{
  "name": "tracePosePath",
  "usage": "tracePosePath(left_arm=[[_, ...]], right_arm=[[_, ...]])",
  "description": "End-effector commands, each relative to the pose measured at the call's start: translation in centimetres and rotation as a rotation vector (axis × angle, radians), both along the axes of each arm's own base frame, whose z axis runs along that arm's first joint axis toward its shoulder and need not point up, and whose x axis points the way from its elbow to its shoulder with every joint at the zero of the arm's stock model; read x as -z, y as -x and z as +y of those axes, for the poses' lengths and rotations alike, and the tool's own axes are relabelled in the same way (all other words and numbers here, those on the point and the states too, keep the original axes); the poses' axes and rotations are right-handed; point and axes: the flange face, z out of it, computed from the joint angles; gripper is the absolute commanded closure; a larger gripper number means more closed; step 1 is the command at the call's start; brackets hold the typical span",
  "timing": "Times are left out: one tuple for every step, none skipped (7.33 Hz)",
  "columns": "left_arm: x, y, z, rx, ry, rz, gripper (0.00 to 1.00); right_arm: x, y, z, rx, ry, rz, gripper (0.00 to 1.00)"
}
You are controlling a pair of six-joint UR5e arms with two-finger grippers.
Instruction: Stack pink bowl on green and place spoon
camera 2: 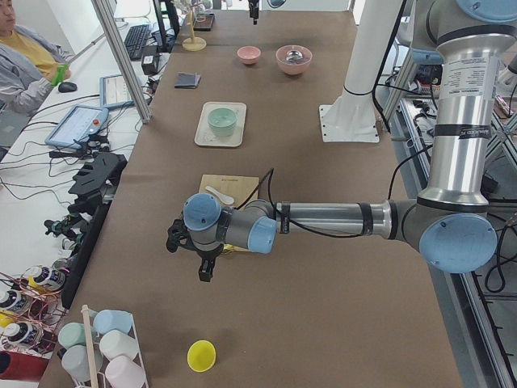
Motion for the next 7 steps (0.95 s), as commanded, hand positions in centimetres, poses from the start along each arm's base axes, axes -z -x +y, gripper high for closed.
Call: tracePosePath(left_arm=[[0.1, 0.0, 0.0, -0.001, -0.003, 0.000, 0.02], [0.1, 0.0, -0.1, -0.001, -0.004, 0.002, 0.02], [0.1, -0.1, -0.1, -0.003, -0.004, 0.002, 0.02], [0.1, -0.1, -0.1, -0.003, -0.004, 0.002, 0.02], [0.2, -0.1, -0.1, -0.003, -0.006, 0.002, 0.02], [0.1, -0.1, -0.1, -0.003, -0.004, 0.002, 0.02], [0.1, -0.1, 0.0, -0.003, -0.003, 0.001, 0.02]], right_arm=[[3.7, 4.0, -2.6, -0.079, 0.061, -0.036, 0.00], [5.2, 8.2, -3.7, -0.094, 0.081, -0.062, 0.00], [6.4, 11.1, -4.0, -0.136, 0.133, -0.090, 0.02], [6.9, 14.1, -3.3, -0.147, 0.162, -0.104, 0.05], [5.6, 14.8, -3.1, -0.141, 0.166, -0.093, 0.06], [4.6, 14.6, -2.8, -0.143, 0.179, -0.086, 0.08], [4.2, 15.3, -2.6, -0.132, 0.188, -0.081, 0.09]])
